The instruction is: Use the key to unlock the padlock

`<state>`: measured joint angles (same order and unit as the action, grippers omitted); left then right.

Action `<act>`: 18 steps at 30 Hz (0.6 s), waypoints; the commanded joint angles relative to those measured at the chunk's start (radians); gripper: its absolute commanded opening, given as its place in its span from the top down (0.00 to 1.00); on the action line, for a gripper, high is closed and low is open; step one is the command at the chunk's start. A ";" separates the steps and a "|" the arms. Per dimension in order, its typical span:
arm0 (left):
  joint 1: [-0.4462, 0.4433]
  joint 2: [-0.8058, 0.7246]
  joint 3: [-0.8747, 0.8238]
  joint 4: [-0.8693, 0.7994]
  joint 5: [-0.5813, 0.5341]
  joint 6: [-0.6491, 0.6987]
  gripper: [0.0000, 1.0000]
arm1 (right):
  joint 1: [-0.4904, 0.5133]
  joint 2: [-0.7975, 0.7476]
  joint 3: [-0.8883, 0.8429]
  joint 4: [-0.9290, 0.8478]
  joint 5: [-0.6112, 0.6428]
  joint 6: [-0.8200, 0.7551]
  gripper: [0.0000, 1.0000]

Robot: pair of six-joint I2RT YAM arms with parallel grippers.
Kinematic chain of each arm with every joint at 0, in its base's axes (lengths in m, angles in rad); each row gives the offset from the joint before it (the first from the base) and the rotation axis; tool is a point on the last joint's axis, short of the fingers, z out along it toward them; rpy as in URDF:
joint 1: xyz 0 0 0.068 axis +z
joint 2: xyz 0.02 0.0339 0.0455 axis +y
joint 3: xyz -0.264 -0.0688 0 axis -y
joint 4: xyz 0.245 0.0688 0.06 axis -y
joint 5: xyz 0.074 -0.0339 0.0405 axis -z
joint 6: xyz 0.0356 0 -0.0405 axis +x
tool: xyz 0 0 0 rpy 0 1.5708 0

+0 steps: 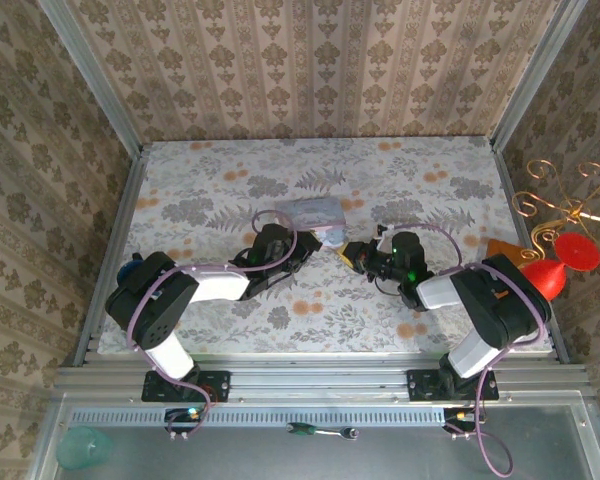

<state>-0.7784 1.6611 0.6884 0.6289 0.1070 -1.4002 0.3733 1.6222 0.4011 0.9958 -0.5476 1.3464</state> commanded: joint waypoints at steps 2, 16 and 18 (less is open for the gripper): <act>-0.008 -0.033 -0.004 0.051 -0.004 -0.031 1.00 | -0.008 0.039 -0.021 0.102 -0.027 0.034 1.00; -0.017 -0.034 -0.006 0.091 0.013 -0.049 1.00 | -0.010 0.038 -0.042 0.116 -0.032 -0.018 1.00; -0.019 -0.031 -0.010 0.098 0.011 -0.054 1.00 | -0.011 0.044 -0.041 0.136 -0.040 -0.010 1.00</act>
<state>-0.7864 1.6611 0.6800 0.6453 0.1047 -1.4231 0.3691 1.6573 0.3698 1.0740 -0.5602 1.3571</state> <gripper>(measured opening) 0.148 0.066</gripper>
